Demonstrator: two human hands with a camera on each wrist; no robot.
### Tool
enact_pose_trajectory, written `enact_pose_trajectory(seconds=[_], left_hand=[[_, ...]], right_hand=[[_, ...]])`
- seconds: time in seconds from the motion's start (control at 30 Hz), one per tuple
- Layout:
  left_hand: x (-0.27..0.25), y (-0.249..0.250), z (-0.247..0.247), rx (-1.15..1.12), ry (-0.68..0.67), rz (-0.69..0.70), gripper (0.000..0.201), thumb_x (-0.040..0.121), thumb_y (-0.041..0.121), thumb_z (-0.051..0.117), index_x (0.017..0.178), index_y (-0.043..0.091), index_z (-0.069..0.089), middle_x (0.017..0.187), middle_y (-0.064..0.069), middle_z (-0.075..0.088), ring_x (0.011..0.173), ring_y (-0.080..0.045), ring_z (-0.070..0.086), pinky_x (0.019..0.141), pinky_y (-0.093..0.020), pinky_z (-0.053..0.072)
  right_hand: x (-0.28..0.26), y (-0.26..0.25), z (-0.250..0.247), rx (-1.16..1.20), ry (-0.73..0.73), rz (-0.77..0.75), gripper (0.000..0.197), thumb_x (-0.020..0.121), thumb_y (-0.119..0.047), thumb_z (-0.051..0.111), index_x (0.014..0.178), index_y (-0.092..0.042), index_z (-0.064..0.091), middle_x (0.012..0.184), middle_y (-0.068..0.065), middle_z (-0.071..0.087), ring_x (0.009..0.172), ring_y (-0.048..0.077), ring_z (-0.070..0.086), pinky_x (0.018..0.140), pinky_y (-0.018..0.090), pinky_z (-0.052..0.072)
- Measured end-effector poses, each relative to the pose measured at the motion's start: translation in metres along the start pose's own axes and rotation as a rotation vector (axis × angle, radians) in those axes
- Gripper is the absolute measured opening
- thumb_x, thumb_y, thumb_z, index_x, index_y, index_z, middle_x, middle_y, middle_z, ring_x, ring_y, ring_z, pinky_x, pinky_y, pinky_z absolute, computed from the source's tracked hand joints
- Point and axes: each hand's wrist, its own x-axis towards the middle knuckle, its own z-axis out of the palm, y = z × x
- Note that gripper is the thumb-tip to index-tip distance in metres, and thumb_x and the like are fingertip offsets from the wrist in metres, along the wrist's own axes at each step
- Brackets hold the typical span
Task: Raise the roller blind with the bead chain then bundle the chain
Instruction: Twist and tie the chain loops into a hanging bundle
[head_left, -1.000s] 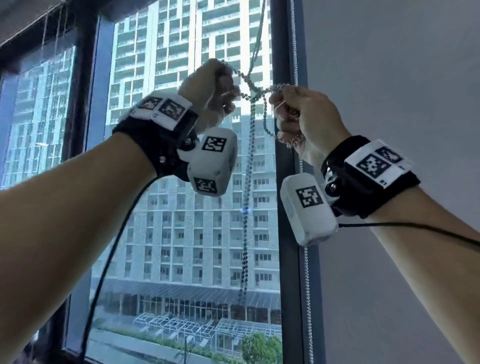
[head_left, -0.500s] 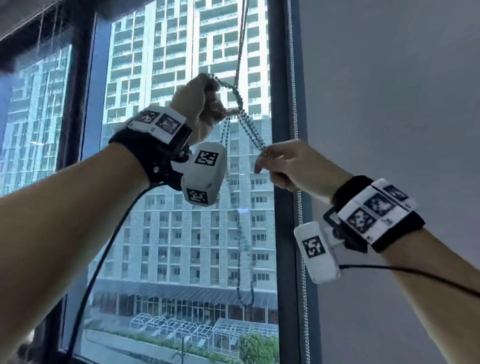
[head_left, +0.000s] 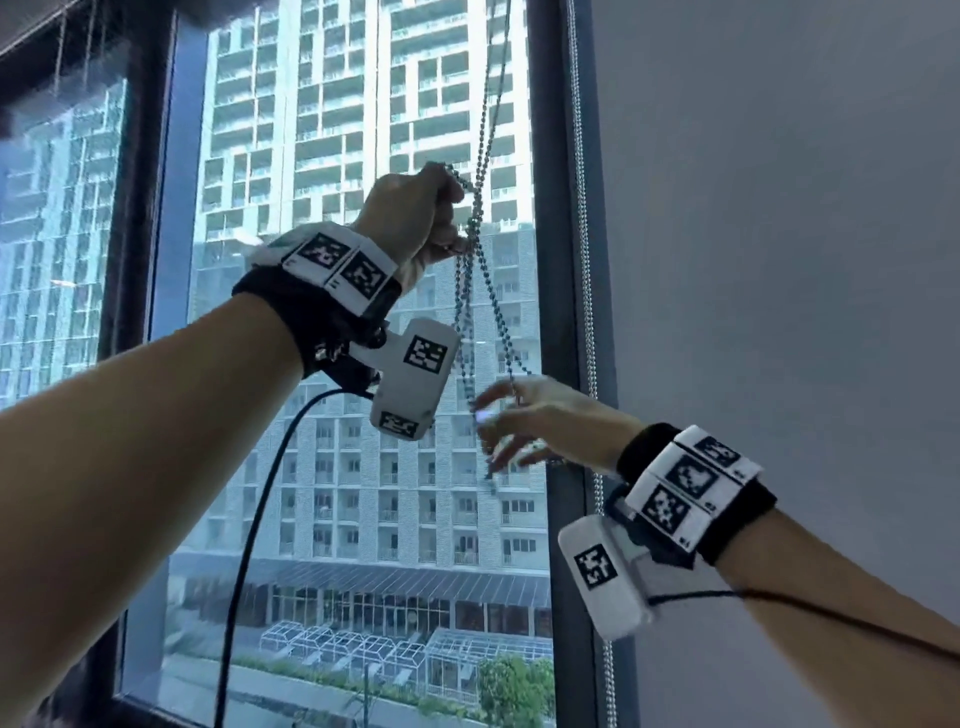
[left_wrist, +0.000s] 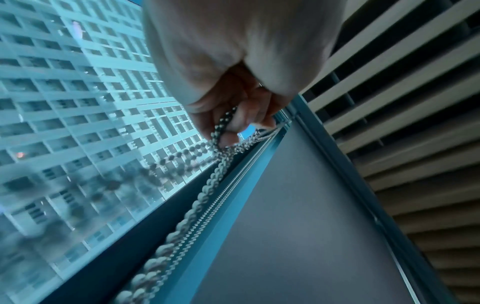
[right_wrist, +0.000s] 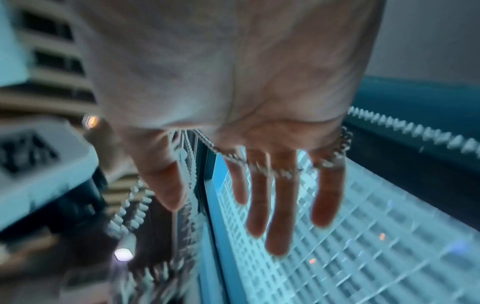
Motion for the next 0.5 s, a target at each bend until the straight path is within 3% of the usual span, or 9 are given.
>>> enact_pose_trajectory(seconds=[0.1, 0.17, 0.27, 0.37, 0.43, 0.5], left_hand=[[-0.002, -0.005, 0.001, 0.046, 0.004, 0.019, 0.029, 0.092, 0.009, 0.045, 0.063, 0.012, 0.051, 0.041, 0.006, 0.038, 0.037, -0.010, 0.038, 0.052, -0.026, 0.051], [-0.002, -0.005, 0.001, 0.050, 0.009, 0.026, 0.030, 0.092, 0.008, 0.044, 0.063, 0.012, 0.050, 0.040, 0.006, 0.037, 0.036, -0.010, 0.039, 0.052, -0.026, 0.051], [-0.001, 0.000, -0.003, 0.054, -0.007, 0.016, 0.029, 0.093, 0.009, 0.044, 0.064, 0.012, 0.050, 0.039, 0.007, 0.038, 0.035, -0.009, 0.040, 0.051, -0.026, 0.050], [0.001, 0.003, -0.005, 0.090, -0.023, 0.008, 0.026, 0.090, 0.008, 0.046, 0.065, 0.012, 0.050, 0.037, 0.007, 0.041, 0.035, -0.009, 0.041, 0.055, -0.028, 0.046], [0.003, 0.002, -0.006, 0.133, 0.001, 0.019, 0.027, 0.090, 0.008, 0.047, 0.063, 0.012, 0.051, 0.037, 0.008, 0.041, 0.035, -0.009, 0.040, 0.055, -0.029, 0.042], [0.006, 0.002, -0.005, 0.153, 0.039, 0.026, 0.029, 0.090, 0.009, 0.046, 0.062, 0.013, 0.051, 0.038, 0.009, 0.040, 0.035, -0.008, 0.038, 0.052, -0.028, 0.039]], right_hand=[[0.004, -0.018, -0.006, 0.416, 0.070, -0.165, 0.036, 0.095, -0.012, 0.050, 0.131, -0.011, 0.042, 0.095, 0.012, 0.065, 0.082, 0.025, 0.062, 0.077, 0.035, 0.049], [0.007, -0.024, -0.007, 0.484, 0.130, -0.236, 0.028, 0.095, -0.012, 0.046, 0.123, -0.013, 0.044, 0.083, 0.011, 0.063, 0.070, 0.022, 0.059, 0.068, 0.032, 0.045], [0.007, -0.012, 0.014, 0.005, 0.201, -0.136, 0.031, 0.103, -0.023, 0.036, 0.127, -0.008, 0.048, 0.074, 0.003, 0.054, 0.060, 0.011, 0.047, 0.059, 0.024, 0.039], [0.003, 0.015, 0.042, -0.431, 0.200, -0.129, 0.049, 0.101, -0.049, 0.029, 0.124, -0.012, 0.050, 0.087, 0.002, 0.058, 0.072, 0.009, 0.055, 0.070, 0.026, 0.042], [0.000, 0.021, 0.046, -0.496, 0.136, -0.121, 0.057, 0.094, -0.063, 0.026, 0.104, -0.015, 0.056, 0.075, -0.003, 0.053, 0.063, 0.008, 0.050, 0.067, 0.029, 0.042], [-0.002, 0.024, 0.045, -0.307, -0.004, 0.015, 0.076, 0.079, -0.077, 0.016, 0.089, -0.018, 0.062, 0.088, 0.013, 0.062, 0.075, 0.017, 0.055, 0.072, 0.033, 0.049]])
